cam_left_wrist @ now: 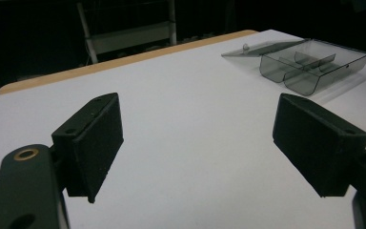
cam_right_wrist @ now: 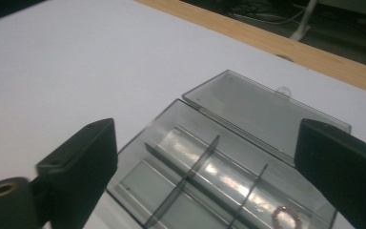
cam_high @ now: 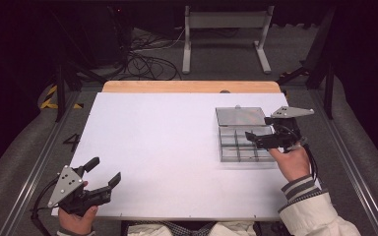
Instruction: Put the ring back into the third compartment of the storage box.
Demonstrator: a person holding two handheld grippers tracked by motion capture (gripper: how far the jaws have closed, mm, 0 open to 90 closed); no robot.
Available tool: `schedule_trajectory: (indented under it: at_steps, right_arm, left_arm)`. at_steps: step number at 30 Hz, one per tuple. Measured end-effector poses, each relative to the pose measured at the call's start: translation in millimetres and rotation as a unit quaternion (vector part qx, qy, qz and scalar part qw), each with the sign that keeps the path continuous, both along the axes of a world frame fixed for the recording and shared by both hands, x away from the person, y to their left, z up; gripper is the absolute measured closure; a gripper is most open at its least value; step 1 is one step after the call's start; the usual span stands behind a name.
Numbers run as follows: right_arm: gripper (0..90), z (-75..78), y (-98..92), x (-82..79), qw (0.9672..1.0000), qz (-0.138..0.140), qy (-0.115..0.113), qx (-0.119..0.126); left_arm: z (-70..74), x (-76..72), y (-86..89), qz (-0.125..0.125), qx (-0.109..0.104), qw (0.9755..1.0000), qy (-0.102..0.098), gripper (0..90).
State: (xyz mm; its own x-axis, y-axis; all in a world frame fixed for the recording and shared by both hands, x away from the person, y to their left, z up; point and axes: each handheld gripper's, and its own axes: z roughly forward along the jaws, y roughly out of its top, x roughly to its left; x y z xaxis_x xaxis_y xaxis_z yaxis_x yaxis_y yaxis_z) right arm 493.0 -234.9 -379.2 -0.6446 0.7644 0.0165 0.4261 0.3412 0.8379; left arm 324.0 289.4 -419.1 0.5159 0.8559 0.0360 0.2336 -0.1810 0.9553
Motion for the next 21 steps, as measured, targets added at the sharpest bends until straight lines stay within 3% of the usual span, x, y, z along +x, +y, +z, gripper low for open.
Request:
schedule_trajectory:
  at_steps: [12, 21]
  right_arm:
    - [0.0, -1.5, 3.9, -31.1, 0.9969, 0.070, -0.033, 0.010]
    - [0.0, -12.2, 6.4, -48.6, 0.9949, 0.093, -0.038, 0.006]
  left_arm:
    - [-0.3, -2.6, -1.1, -0.007, 0.003, 1.0000, 0.001, 17.9]
    - [-0.5, -4.5, -1.2, -0.009, 0.004, 0.9999, 0.000, 17.9]
